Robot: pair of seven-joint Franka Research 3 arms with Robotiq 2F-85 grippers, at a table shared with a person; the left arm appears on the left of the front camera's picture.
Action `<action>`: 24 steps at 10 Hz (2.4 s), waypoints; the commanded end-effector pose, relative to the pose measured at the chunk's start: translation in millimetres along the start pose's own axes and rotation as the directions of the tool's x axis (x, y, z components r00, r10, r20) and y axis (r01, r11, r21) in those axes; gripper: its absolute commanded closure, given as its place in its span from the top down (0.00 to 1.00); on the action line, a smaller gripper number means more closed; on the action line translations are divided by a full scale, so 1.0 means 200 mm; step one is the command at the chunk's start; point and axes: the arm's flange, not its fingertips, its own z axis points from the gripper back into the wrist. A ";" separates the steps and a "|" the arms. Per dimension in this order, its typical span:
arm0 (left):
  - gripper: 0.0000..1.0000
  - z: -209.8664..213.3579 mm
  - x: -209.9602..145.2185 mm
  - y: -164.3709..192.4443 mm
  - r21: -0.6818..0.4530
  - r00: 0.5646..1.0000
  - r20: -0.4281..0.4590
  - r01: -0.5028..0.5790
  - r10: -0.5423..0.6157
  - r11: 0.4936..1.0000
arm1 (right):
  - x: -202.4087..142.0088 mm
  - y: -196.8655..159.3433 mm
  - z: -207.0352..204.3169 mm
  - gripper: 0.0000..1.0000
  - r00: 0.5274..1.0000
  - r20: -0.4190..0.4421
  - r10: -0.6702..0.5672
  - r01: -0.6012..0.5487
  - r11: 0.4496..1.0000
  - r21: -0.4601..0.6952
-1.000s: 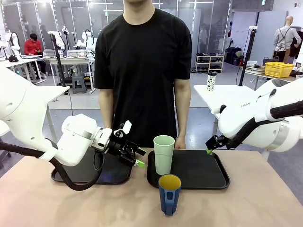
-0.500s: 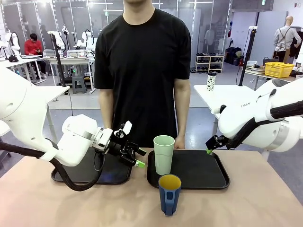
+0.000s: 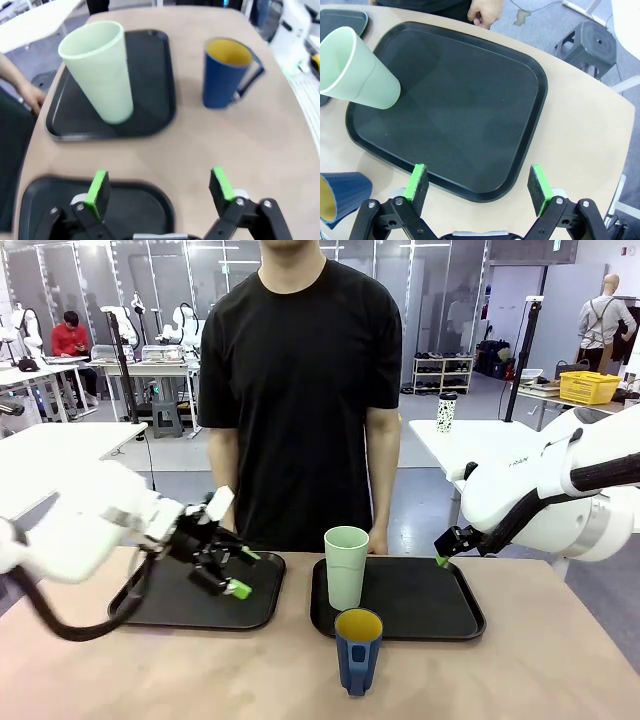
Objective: Sort and store the cups by type.
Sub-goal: Pick up the Handle plastic cup and place it into the empty Flat Tray.
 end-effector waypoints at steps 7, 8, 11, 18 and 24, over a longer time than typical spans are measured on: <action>1.00 0.52 -0.14 -0.47 0.097 0.832 -0.510 -0.198 0.220 0.975 | -0.01 -0.01 0.00 1.00 1.000 0.002 -0.002 0.002 1.000 0.013; 1.00 0.54 -0.15 -0.47 0.101 0.820 -0.524 -0.209 0.230 0.973 | -0.01 -0.01 0.00 1.00 1.000 0.002 -0.002 0.002 1.000 0.013; 1.00 0.54 -0.17 -0.46 0.088 0.835 -0.509 -0.192 0.210 0.977 | -0.01 -0.01 0.00 1.00 1.000 0.002 -0.002 0.002 1.000 0.013; 1.00 0.54 -0.17 -0.46 0.088 0.835 -0.509 -0.192 0.210 0.977 | -0.01 -0.01 0.00 1.00 1.000 0.002 -0.002 0.002 1.000 0.013; 1.00 0.54 -0.17 -0.46 0.088 0.835 -0.509 -0.192 0.210 0.977 | 0.01 0.02 0.06 1.00 0.967 -0.089 0.237 -0.241 0.970 -0.040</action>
